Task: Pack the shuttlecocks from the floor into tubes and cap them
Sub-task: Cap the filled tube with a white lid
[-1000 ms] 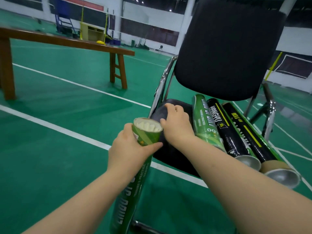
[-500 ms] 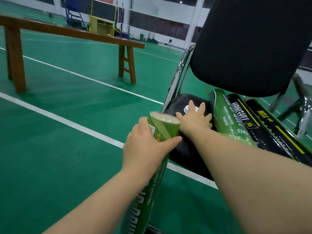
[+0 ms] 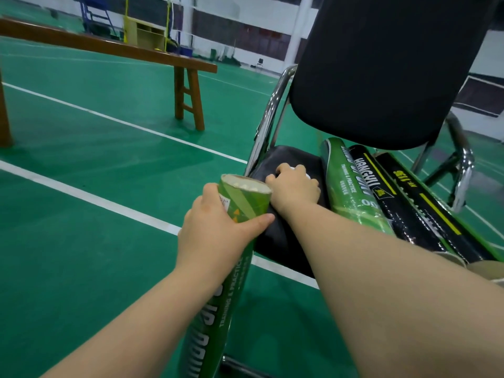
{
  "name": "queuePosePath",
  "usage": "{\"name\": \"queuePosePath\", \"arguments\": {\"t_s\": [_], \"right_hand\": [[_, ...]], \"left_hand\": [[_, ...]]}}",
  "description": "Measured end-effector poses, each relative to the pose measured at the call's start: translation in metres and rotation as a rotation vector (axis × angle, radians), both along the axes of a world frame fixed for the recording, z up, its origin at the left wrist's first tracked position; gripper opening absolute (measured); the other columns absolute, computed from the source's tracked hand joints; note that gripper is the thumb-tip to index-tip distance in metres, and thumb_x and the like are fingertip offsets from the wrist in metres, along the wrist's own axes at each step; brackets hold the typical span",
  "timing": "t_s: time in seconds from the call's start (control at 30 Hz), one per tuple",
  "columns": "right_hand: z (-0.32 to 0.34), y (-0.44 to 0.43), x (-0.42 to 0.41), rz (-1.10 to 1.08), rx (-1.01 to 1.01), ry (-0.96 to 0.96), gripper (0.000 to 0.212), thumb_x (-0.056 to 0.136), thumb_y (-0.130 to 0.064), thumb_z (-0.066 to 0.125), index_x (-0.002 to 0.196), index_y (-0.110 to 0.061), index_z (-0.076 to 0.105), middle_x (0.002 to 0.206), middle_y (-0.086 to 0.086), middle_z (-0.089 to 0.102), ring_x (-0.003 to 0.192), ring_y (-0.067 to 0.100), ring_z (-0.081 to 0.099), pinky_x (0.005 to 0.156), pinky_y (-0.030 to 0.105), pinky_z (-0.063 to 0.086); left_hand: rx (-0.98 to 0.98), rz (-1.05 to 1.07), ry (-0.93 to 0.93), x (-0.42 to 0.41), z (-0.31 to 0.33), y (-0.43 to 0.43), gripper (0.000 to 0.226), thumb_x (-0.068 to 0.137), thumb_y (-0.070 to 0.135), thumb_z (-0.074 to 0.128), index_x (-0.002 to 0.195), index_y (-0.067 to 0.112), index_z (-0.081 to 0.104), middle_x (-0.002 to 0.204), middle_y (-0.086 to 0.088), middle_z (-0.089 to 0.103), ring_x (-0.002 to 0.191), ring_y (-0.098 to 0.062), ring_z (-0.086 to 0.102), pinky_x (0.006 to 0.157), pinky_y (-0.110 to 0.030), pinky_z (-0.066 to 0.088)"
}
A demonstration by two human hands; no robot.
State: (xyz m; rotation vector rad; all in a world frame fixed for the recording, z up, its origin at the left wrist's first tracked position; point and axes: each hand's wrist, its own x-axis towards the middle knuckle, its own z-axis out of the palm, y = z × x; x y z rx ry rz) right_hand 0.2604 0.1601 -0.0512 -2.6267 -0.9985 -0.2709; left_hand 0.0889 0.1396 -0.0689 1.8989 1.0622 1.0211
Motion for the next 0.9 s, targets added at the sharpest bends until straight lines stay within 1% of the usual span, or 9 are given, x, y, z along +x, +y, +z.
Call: {"name": "queuePosePath", "arguments": {"t_s": [0.17, 0.3, 0.37, 0.47, 0.53, 0.57, 0.67, 0.8, 0.9], "right_hand": [[0.003, -0.007, -0.012, 0.028, 0.1, -0.102, 0.025, 0.093, -0.022, 0.043, 0.118, -0.026, 0.043, 0.118, 0.012, 0.04, 0.102, 0.04, 0.046, 0.075, 0.04, 0.036], [0.013, -0.021, -0.03, 0.175, 0.269, -0.131, 0.035, 0.094, -0.012, 0.034, 0.123, -0.029, 0.041, 0.112, 0.011, 0.04, 0.079, 0.033, 0.05, 0.064, 0.036, 0.03], [0.024, -0.027, -0.046, 0.236, 0.41, -0.069, 0.038, 0.095, -0.012, 0.033, 0.128, -0.029, 0.04, 0.116, 0.01, 0.043, 0.074, 0.032, 0.046, 0.064, 0.034, 0.027], [0.032, -0.037, -0.073, 0.273, 0.776, 0.145, 0.031, 0.097, -0.017, 0.035, 0.126, -0.026, 0.044, 0.122, 0.004, 0.05, 0.094, 0.031, 0.054, 0.072, 0.035, 0.041], [0.032, -0.052, -0.095, 0.269, 1.004, 0.302, 0.026, 0.097, -0.019, 0.039, 0.12, -0.027, 0.047, 0.114, -0.002, 0.053, 0.098, 0.024, 0.054, 0.078, 0.04, 0.049], [0.031, -0.062, -0.105, 0.261, 1.052, 0.357, 0.024, 0.097, -0.019, 0.04, 0.118, -0.026, 0.048, 0.108, -0.005, 0.053, 0.097, 0.02, 0.053, 0.078, 0.032, 0.048], [0.025, -0.095, -0.128, 0.271, 1.073, 0.472, 0.019, 0.098, -0.016, 0.04, 0.11, -0.028, 0.048, 0.096, -0.012, 0.054, 0.087, 0.01, 0.051, 0.064, 0.016, 0.037], [0.015, -0.129, -0.155, 0.275, 1.01, 0.569, 0.018, 0.098, -0.018, 0.039, 0.107, -0.03, 0.05, 0.09, -0.021, 0.053, 0.083, 0.001, 0.052, 0.066, 0.017, 0.042], [0.004, -0.146, -0.171, 0.252, 0.937, 0.626, 0.018, 0.097, -0.019, 0.04, 0.103, -0.03, 0.054, 0.091, -0.017, 0.056, 0.086, 0.01, 0.055, 0.07, 0.028, 0.048]], "left_hand": [[-0.001, 0.001, 0.006, -0.005, -0.001, -0.001, 0.06, 0.06, 0.058, 0.072, 0.095, 0.021, 0.04, 0.093, 0.004, 0.051, 0.088, -0.019, 0.048, 0.075, -0.035, 0.043], [-0.041, -0.008, 0.014, -0.017, -0.006, -0.001, 0.06, 0.059, 0.055, 0.075, 0.097, 0.025, 0.039, 0.096, 0.004, 0.052, 0.086, -0.017, 0.045, 0.073, -0.032, 0.041], [-0.072, -0.009, 0.004, -0.024, -0.009, -0.003, 0.06, 0.059, 0.051, 0.078, 0.099, 0.025, 0.04, 0.097, 0.004, 0.054, 0.086, -0.017, 0.046, 0.07, -0.03, 0.038], [-0.119, -0.035, -0.007, -0.033, -0.01, -0.01, 0.06, 0.06, 0.045, 0.08, 0.1, 0.027, 0.04, 0.097, 0.005, 0.054, 0.087, -0.016, 0.048, 0.07, -0.028, 0.037], [-0.145, -0.056, 0.004, -0.04, -0.011, -0.018, 0.06, 0.06, 0.043, 0.082, 0.1, 0.029, 0.04, 0.098, 0.006, 0.055, 0.088, -0.016, 0.049, 0.07, -0.027, 0.037], [-0.157, -0.066, 0.007, -0.044, -0.011, -0.023, 0.06, 0.06, 0.042, 0.082, 0.101, 0.03, 0.04, 0.099, 0.006, 0.056, 0.089, -0.016, 0.05, 0.07, -0.027, 0.038], [-0.192, -0.105, 0.016, -0.057, -0.014, -0.042, 0.062, 0.058, 0.041, 0.083, 0.106, 0.031, 0.044, 0.103, 0.008, 0.06, 0.094, -0.016, 0.055, 0.075, -0.027, 0.042], [-0.235, -0.143, 0.031, -0.079, -0.019, -0.069, 0.07, 0.058, 0.04, 0.084, 0.114, 0.031, 0.045, 0.103, 0.01, 0.06, 0.099, -0.015, 0.057, 0.084, -0.028, 0.047], [-0.258, -0.158, 0.017, -0.093, -0.019, -0.082, 0.068, 0.059, 0.039, 0.083, 0.114, 0.033, 0.043, 0.102, 0.011, 0.06, 0.097, -0.013, 0.058, 0.084, -0.029, 0.048]]}}
